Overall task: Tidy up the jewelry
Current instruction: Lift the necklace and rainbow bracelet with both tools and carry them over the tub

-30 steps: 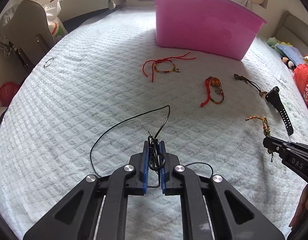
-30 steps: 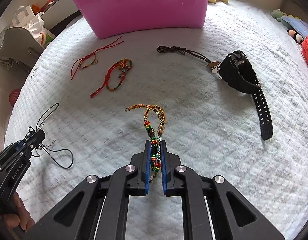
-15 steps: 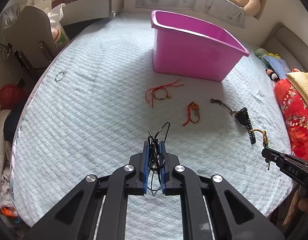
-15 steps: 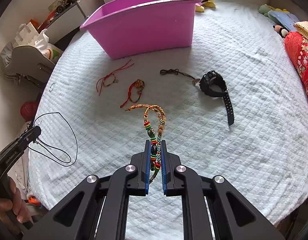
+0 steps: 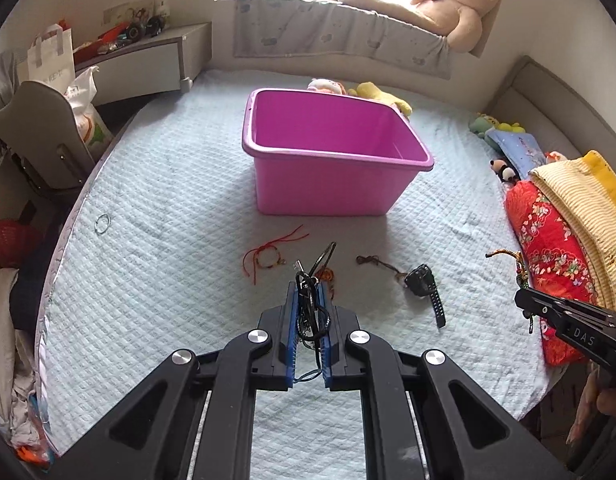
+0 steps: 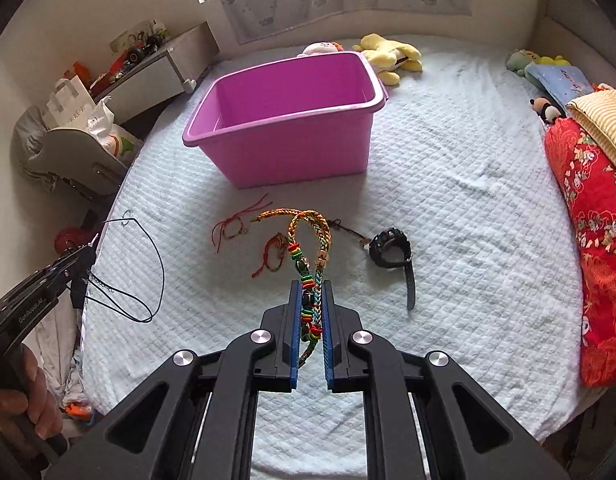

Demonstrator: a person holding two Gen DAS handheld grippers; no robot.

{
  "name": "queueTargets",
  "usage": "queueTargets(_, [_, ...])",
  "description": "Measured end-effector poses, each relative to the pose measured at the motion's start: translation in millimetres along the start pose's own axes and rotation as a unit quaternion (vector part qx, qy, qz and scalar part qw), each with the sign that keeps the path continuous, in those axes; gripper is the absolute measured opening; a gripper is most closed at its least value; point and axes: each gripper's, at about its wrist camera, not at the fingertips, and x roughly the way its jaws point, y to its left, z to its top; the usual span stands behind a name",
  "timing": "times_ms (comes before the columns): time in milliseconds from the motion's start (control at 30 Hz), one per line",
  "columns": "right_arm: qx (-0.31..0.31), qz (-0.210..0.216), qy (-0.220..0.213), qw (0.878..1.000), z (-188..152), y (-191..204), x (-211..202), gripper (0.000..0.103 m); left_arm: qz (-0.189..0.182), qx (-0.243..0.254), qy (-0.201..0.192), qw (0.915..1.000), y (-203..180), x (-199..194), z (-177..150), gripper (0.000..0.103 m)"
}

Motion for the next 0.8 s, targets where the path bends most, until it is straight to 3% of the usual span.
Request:
queueTargets(333, [-0.087,0.056,-0.027,0.994,89.5,-22.6,-23.4,0.009,0.02,-0.019,-0.043,0.9987,-58.6,-14.8,73.3,0.01])
queueTargets(567, [-0.116,0.097,-0.013,0.988,148.0,-45.3,-6.0,0.009,0.063,-0.038,-0.041,0.9965,-85.0,1.7,125.7,0.01])
queueTargets(800, [-0.103,0.108,-0.018,0.989,196.9,-47.3,22.9,0.009,0.073,-0.021,-0.031,0.9966,-89.2,33.4,169.4,0.01])
